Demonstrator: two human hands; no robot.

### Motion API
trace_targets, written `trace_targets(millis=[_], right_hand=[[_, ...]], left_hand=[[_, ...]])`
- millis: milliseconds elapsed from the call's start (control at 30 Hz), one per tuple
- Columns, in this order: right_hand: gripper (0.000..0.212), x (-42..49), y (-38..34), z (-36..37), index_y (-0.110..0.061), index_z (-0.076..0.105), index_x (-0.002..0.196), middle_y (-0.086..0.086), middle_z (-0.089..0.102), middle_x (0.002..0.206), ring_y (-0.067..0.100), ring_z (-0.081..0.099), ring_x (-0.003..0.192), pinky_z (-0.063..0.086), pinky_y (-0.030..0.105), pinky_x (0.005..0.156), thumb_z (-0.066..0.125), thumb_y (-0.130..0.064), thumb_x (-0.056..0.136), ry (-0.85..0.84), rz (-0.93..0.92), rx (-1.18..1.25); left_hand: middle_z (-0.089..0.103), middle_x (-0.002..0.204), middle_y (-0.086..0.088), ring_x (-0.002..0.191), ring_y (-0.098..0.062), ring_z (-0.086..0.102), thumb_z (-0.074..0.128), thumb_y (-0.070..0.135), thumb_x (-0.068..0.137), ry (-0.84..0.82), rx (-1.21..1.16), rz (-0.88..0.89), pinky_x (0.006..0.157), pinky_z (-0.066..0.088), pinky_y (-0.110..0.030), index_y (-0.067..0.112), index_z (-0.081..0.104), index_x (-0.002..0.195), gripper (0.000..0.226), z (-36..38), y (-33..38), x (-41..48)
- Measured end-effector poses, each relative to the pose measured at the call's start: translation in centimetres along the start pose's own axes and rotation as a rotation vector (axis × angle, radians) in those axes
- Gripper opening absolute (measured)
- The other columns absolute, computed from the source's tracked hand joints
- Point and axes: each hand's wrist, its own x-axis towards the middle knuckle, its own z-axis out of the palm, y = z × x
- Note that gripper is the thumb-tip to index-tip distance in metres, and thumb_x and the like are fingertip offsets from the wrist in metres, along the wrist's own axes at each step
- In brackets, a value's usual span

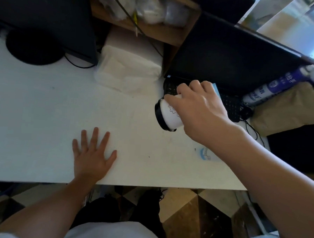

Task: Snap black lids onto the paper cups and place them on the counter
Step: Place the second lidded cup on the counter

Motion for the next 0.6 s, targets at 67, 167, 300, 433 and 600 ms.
trace_targets(millis=[67,167,300,433,600], right_hand=[[0.063,0.0,-0.9,-0.3,-0.026,0.045,0.14,0.008,0.046,0.134,0.035,0.041,0.124,0.029,0.047,0.108,0.067,-0.02,0.081,-0.069,-0.022,-0.114],[0.055,0.2,-2.6,0.4,-0.019,0.044,0.144,0.014,0.042,0.144,0.04,0.036,0.133,0.023,0.053,0.114,0.057,-0.025,0.092,-0.171,-0.048,-0.262],[0.046,0.5,-5.2,4.2,-0.012,0.046,0.145,0.019,0.042,0.147,0.044,0.034,0.136,0.02,0.061,0.117,0.044,-0.025,0.101,-0.295,-0.16,-0.434],[0.044,0.2,-5.9,6.4,-0.012,0.049,0.143,0.018,0.045,0.144,0.043,0.037,0.134,0.022,0.06,0.115,0.045,-0.024,0.101,-0.306,-0.148,-0.432],[0.051,-0.3,-4.9,6.7,-0.015,0.046,0.145,0.016,0.043,0.146,0.043,0.036,0.135,0.021,0.059,0.117,0.052,-0.028,0.096,-0.303,-0.094,-0.39]], left_hand=[[0.012,0.17,-0.006,0.155,-0.04,0.002,0.022,0.072,0.091,0.005,0.003,0.001,0.121,0.0,-0.061,0.034,0.016,0.16,0.079,0.1,0.0,0.0],[0.011,0.17,-0.006,0.155,-0.04,0.002,0.02,0.073,0.091,0.008,-0.001,0.003,0.122,-0.001,-0.06,0.034,0.015,0.16,0.079,0.1,-0.1,-0.1],[0.009,0.17,-0.005,0.155,-0.039,0.0,0.017,0.074,0.091,0.011,0.001,0.006,0.122,-0.003,-0.059,0.035,0.013,0.16,0.079,0.1,-0.1,-0.2],[0.009,0.17,-0.005,0.155,-0.039,-0.001,0.018,0.073,0.091,0.012,-0.011,0.002,0.122,-0.004,-0.058,0.035,0.014,0.16,0.079,0.0,-0.1,-0.2],[0.008,0.17,-0.005,0.155,-0.039,-0.003,0.019,0.073,0.092,0.006,-0.005,-0.002,0.123,-0.003,-0.059,0.036,0.012,0.16,0.078,0.0,0.0,-0.1]])
